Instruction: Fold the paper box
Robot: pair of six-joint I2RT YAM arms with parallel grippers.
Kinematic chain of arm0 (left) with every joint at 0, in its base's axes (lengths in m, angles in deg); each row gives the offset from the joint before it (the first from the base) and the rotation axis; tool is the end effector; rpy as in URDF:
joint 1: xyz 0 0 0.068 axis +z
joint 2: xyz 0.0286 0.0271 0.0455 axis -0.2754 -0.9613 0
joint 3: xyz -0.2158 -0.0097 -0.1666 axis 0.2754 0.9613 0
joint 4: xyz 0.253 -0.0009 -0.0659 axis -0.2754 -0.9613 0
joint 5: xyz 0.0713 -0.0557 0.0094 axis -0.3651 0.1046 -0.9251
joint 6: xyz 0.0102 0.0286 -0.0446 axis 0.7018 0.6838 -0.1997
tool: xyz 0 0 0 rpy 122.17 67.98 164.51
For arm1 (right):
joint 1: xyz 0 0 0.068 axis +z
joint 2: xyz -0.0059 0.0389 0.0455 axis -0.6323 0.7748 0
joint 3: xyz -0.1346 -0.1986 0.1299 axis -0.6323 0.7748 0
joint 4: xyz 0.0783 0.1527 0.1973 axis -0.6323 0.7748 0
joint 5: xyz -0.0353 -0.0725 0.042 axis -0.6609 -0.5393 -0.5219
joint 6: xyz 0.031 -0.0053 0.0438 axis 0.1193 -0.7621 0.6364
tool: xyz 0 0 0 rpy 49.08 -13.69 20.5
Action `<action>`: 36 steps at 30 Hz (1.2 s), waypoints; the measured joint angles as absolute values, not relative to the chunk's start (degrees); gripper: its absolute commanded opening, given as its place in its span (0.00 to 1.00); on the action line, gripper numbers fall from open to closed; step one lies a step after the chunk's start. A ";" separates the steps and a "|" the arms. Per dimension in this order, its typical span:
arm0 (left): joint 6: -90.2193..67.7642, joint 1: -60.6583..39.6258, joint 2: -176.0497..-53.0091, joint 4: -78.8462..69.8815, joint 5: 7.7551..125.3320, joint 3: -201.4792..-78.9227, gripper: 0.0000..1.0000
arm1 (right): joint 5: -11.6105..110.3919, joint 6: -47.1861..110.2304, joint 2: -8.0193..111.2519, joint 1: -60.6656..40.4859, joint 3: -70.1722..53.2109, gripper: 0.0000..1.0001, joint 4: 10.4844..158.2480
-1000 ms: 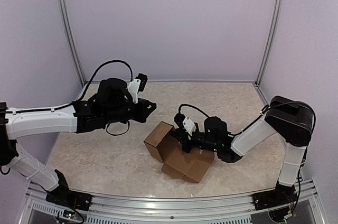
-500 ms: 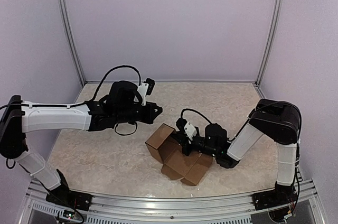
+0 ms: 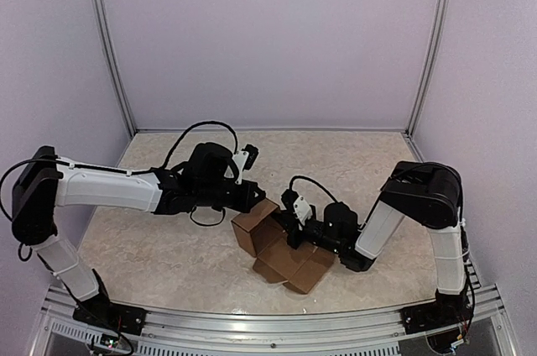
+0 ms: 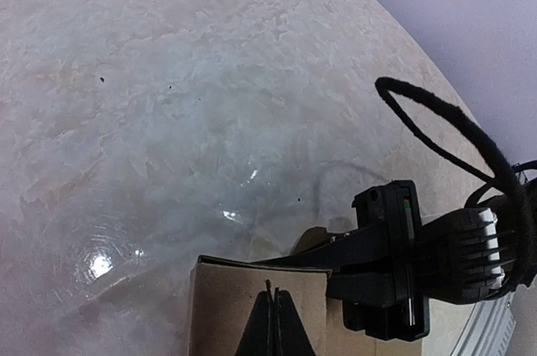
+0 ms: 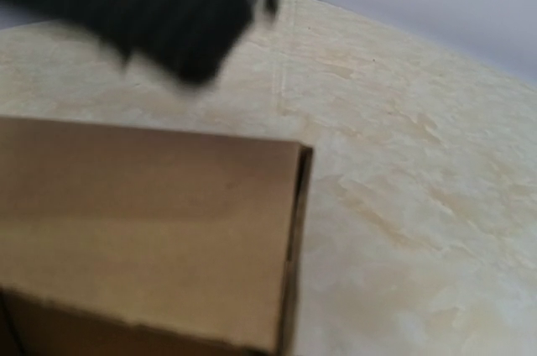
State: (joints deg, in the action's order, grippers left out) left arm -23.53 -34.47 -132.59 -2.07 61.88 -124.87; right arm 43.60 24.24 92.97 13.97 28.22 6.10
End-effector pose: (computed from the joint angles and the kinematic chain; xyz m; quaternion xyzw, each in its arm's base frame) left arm 0.2283 -0.2799 0.2208 0.2158 0.8478 -0.3141 0.3689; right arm 0.2136 0.2874 0.0885 -0.3446 0.6573 0.3083 0.5951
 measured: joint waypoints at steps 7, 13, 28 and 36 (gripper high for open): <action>-23.68 -34.67 -135.94 -2.16 62.40 -125.22 0.00 | 43.27 24.81 94.21 13.97 28.19 0.00 4.40; -23.81 -34.69 -137.12 -1.72 62.40 -125.96 0.00 | 43.33 25.00 94.96 13.97 28.19 0.00 3.28; -23.88 -35.83 -138.39 -1.42 62.34 -126.90 0.00 | 43.12 25.64 96.66 13.97 28.37 0.23 4.16; -23.85 -35.85 -138.91 -1.48 62.29 -127.58 0.00 | 42.90 25.88 97.25 13.97 27.80 0.33 4.79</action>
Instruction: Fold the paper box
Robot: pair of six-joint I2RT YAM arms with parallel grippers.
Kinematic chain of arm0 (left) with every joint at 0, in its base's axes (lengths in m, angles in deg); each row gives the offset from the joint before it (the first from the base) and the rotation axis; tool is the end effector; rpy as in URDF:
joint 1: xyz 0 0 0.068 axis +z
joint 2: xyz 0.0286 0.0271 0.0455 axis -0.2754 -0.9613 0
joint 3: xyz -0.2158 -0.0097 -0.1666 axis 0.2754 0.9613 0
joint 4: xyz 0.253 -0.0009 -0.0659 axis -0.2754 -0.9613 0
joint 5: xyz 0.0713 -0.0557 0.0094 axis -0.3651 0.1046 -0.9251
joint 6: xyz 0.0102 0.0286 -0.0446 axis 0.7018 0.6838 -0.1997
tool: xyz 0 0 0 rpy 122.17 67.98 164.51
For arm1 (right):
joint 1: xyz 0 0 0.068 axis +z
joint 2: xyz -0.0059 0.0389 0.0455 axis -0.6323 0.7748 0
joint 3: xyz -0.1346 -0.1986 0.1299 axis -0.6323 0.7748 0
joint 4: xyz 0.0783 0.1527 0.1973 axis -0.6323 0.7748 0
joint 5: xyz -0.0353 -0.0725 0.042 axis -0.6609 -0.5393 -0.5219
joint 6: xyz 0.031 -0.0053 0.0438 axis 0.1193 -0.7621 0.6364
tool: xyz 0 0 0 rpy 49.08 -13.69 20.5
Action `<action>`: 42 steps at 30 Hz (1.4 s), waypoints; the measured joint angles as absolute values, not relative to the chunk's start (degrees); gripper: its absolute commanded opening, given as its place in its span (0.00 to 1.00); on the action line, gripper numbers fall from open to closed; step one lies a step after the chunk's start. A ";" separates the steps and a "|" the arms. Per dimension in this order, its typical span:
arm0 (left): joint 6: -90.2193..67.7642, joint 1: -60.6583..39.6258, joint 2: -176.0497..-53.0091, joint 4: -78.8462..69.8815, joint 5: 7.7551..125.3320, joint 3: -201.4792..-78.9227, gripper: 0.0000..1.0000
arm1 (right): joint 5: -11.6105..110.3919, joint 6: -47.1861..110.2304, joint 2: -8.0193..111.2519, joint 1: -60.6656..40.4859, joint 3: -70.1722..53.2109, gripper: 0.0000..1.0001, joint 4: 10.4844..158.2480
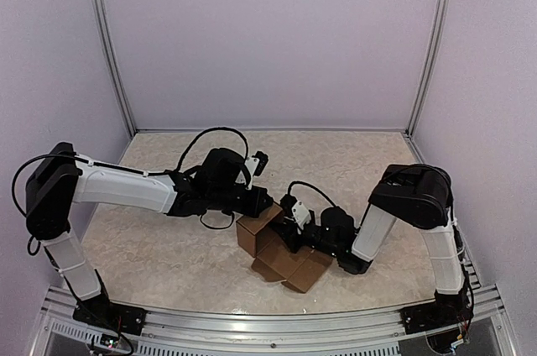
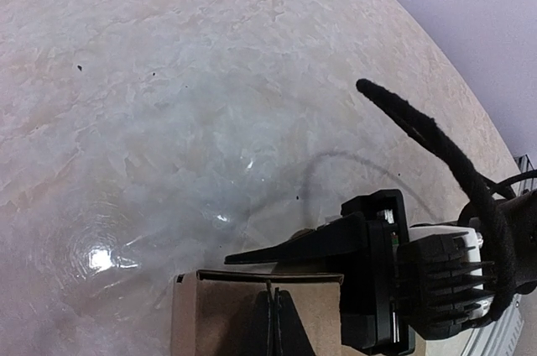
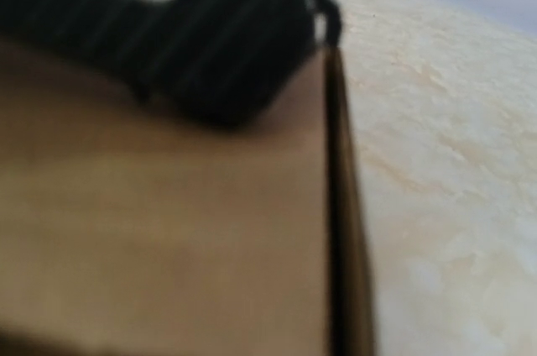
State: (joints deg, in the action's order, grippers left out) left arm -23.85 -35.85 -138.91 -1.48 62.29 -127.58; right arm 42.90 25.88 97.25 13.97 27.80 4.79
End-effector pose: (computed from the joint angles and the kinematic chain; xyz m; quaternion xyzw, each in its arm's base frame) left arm 0.2331 -0.3005 0.1982 0.2274 0.8575 -0.3080 0.3436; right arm 0.2136 0.2867 0.0672 -0.3378 0.6774 0.3053 0.5778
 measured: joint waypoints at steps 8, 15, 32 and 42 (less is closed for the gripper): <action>-23.83 -35.85 -138.91 -1.55 62.10 -127.58 0.00 | 41.59 25.72 97.86 13.97 24.19 0.36 5.14; -23.81 -35.85 -138.91 -1.59 62.03 -127.58 0.00 | 41.00 25.44 99.28 13.97 21.09 0.05 5.32; -23.37 -35.85 -138.82 -2.18 61.64 -127.62 0.00 | 41.43 25.86 99.98 13.99 20.11 0.27 5.42; -23.35 -35.50 -137.77 -4.21 60.24 -127.65 0.00 | 41.50 24.65 97.16 13.99 25.72 0.55 5.97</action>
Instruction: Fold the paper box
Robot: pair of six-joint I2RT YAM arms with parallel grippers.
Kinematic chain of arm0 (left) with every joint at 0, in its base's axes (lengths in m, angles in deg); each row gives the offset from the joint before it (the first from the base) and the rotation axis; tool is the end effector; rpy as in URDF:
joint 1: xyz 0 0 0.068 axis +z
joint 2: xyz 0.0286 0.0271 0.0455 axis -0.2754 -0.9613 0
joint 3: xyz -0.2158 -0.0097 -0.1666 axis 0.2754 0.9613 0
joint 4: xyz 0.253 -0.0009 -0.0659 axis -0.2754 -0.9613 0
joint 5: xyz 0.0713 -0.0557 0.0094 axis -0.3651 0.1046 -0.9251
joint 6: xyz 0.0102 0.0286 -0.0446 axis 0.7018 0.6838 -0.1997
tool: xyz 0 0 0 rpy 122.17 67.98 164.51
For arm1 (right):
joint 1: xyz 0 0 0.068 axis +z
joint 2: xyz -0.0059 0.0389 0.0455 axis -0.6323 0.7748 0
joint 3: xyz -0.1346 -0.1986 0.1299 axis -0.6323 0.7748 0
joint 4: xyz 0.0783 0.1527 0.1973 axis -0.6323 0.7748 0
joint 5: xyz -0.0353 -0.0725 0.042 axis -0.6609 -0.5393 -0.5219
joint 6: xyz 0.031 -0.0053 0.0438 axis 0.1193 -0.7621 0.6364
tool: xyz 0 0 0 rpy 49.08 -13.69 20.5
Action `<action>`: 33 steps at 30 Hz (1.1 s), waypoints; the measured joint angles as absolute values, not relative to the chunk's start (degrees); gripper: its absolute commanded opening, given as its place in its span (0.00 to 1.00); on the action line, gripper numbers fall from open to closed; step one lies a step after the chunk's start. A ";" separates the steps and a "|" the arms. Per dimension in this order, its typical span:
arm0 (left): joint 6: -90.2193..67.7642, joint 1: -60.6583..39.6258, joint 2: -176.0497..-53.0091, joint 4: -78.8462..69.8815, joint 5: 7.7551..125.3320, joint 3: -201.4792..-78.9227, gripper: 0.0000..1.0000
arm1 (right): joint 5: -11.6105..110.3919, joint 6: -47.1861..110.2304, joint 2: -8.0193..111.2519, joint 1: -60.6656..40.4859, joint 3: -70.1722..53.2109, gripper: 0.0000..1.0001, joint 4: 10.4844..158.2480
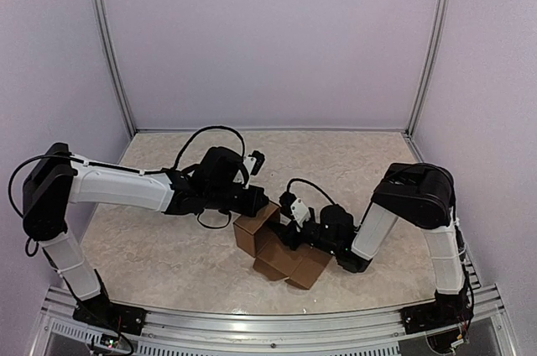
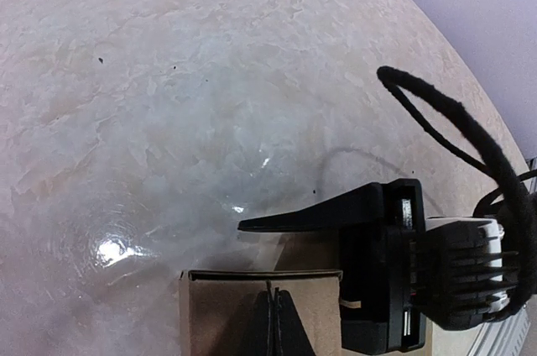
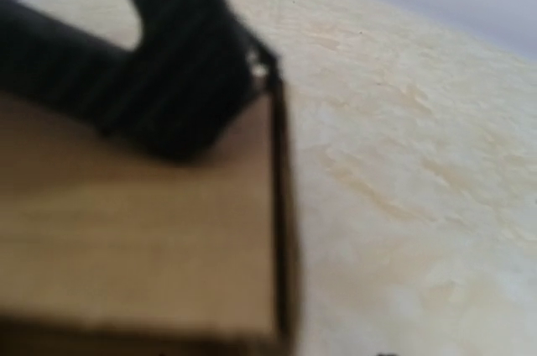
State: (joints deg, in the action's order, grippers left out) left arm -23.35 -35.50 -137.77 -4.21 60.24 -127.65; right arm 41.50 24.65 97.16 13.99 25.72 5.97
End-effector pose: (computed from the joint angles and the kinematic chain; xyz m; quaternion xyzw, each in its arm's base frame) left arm 0.2331 -0.2947 0.2014 0.2219 0.8655 -0.2859 0.3464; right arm 0.2197 0.2935 0.0721 -0.3355 0.6722 0.2938 0.5910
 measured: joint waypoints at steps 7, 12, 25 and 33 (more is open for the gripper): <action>-23.18 -35.41 -136.73 -6.07 59.17 -127.65 0.00 | 43.47 23.69 85.30 13.99 31.36 0.68 12.05; -23.18 -35.41 -135.33 -7.82 57.68 -127.58 0.00 | 44.58 23.67 70.69 13.95 35.80 0.76 21.86; -23.18 -35.37 -133.51 -8.17 56.48 -127.01 0.00 | 43.86 27.04 49.54 13.82 32.87 0.90 56.05; -23.18 -35.37 -132.92 -7.89 56.48 -126.31 0.02 | 38.46 28.85 48.64 13.82 31.97 1.00 63.02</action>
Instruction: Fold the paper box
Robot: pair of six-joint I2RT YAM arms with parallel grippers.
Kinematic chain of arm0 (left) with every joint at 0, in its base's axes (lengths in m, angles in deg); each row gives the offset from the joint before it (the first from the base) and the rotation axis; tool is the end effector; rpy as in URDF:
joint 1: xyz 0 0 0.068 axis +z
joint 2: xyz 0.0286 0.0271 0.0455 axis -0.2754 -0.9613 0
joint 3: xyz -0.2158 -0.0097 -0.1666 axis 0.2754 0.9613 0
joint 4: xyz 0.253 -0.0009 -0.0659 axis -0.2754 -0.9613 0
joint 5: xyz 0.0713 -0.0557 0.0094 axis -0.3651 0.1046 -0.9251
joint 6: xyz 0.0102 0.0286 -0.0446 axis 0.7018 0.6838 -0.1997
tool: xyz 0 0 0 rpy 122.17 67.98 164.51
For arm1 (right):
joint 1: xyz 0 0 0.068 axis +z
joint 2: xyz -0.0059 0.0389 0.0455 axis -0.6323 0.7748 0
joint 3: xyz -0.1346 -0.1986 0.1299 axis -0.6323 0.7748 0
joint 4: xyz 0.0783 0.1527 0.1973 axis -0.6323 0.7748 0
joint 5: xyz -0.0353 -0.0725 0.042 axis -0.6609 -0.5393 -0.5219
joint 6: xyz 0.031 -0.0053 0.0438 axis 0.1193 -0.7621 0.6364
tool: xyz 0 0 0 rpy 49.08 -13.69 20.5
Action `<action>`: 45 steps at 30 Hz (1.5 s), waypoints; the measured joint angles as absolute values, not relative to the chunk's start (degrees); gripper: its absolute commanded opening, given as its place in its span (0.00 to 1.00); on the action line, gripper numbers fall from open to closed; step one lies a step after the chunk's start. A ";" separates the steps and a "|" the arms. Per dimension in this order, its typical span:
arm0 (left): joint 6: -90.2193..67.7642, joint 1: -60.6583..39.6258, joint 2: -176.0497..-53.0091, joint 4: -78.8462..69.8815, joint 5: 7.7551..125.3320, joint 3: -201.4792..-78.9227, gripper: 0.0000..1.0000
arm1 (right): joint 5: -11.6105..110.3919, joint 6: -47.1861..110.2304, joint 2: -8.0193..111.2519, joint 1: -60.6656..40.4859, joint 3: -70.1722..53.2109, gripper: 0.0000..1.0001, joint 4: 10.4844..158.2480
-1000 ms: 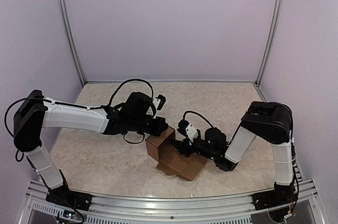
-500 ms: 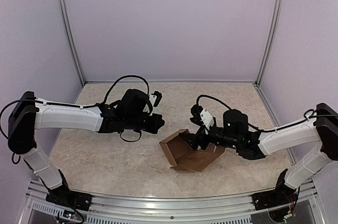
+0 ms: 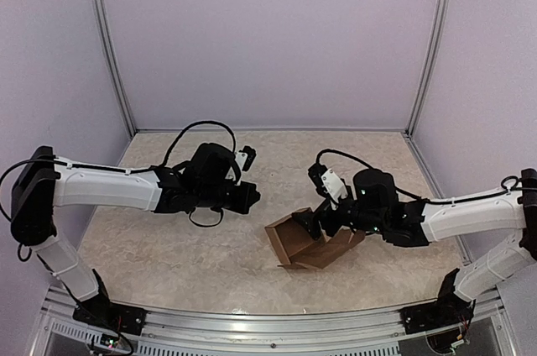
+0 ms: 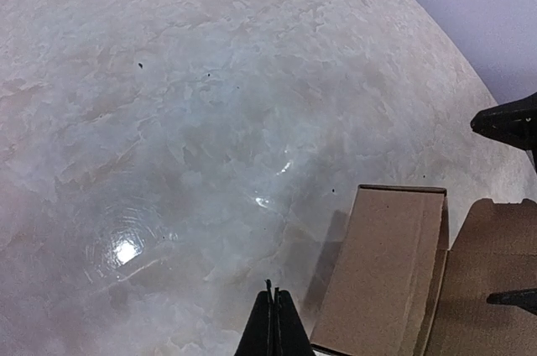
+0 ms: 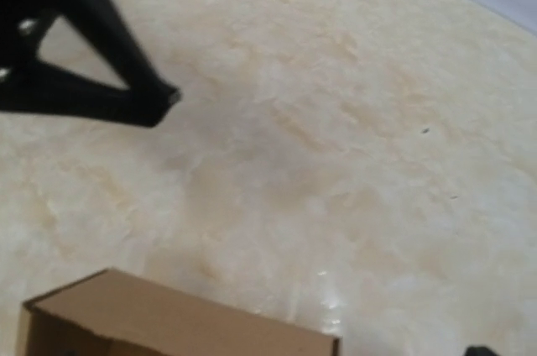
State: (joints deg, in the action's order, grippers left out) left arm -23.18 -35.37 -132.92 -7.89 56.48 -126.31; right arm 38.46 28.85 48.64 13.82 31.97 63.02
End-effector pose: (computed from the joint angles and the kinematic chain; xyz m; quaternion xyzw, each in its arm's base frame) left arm 0.2254 -0.2801 0.2177 0.2081 0.8696 -0.2609 0.3639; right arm 0.1744 0.2285 0.2076 -0.3287 0.7618 0.2460 0.5011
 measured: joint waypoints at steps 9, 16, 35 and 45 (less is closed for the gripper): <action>-22.19 -38.69 -130.96 -7.91 55.85 -126.79 0.08 | 30.02 31.25 49.76 13.82 30.73 1.00 61.07; -21.84 -41.84 -131.02 -8.04 55.78 -130.07 0.14 | 17.39 32.61 54.52 13.80 35.23 1.00 51.56; -20.79 -42.56 -132.94 -9.50 56.00 -134.16 0.26 | 8.73 32.72 45.97 11.41 34.16 1.00 59.46; -17.41 -42.56 -134.04 -13.53 59.98 -140.52 0.49 | 19.82 38.16 37.89 10.98 22.95 0.98 90.01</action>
